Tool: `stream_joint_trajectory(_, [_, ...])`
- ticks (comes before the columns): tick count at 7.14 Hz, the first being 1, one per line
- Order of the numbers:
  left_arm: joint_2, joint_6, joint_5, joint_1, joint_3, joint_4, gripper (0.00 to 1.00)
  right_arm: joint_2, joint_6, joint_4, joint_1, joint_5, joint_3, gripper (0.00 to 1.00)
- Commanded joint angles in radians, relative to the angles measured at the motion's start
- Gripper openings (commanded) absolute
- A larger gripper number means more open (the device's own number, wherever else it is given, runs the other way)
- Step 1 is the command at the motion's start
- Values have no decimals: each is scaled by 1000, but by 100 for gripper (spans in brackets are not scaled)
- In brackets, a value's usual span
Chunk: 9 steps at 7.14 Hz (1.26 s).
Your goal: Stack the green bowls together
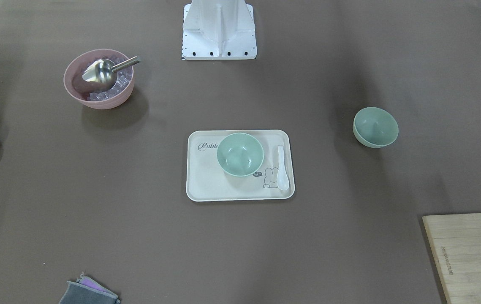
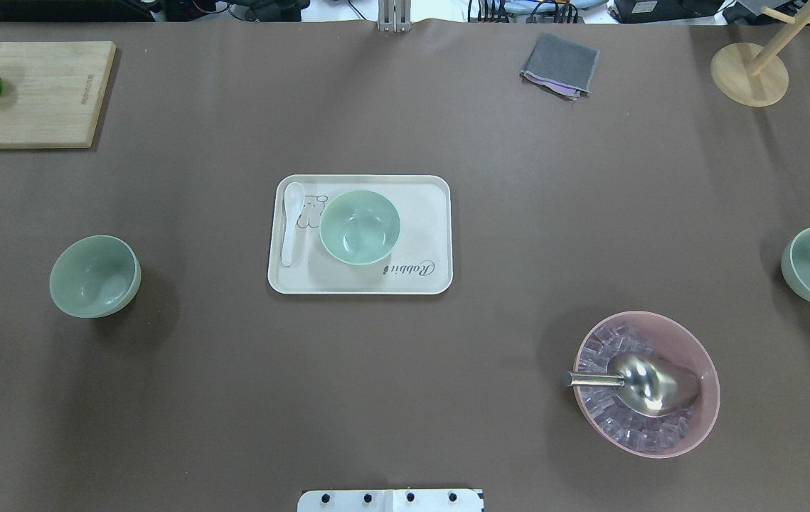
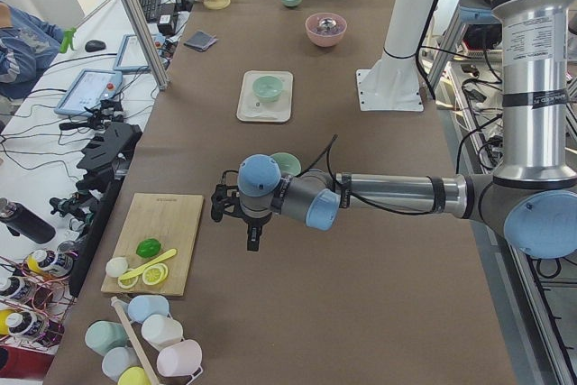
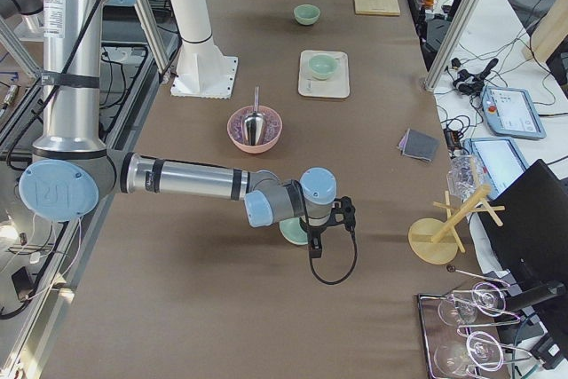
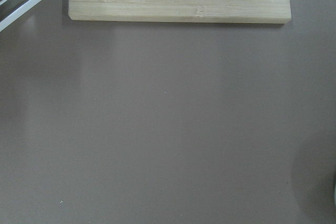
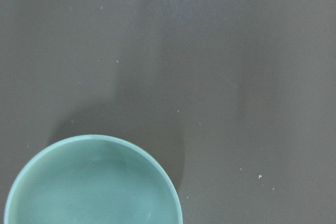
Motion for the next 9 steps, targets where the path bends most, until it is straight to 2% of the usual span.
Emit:
stream_joint_trajectory(1, [-4,-2,3,3,1,-1,97,4,16,7,-38,-4,-35,92])
stream_joint_trajectory(2, [-5,-2,3,3,1,-1,97,6,16,7,-46,-4,-46,90])
stream_joint_trajectory(3, [-5,-2,3,3,1,-1,97,13,16,7,-49,-4,-52,81])
stream_joint_trajectory(5, [-5,-2,3,3,3,-1,97,35,42,7,-63,-2,-69,73])
stream_joint_trajectory(7, [-7,-4,8,3,1,-1,97,38,46,7,-66,-4,-86,53])
stream_joint_trajectory(8, [-15,-11,8,4,3,0,97,39,48,7,-66,-4,-87,21])
stream_joint_trajectory(9, [-24,-72,5,27,-2,-1,97,41,50,7,-66,1,-83,0])
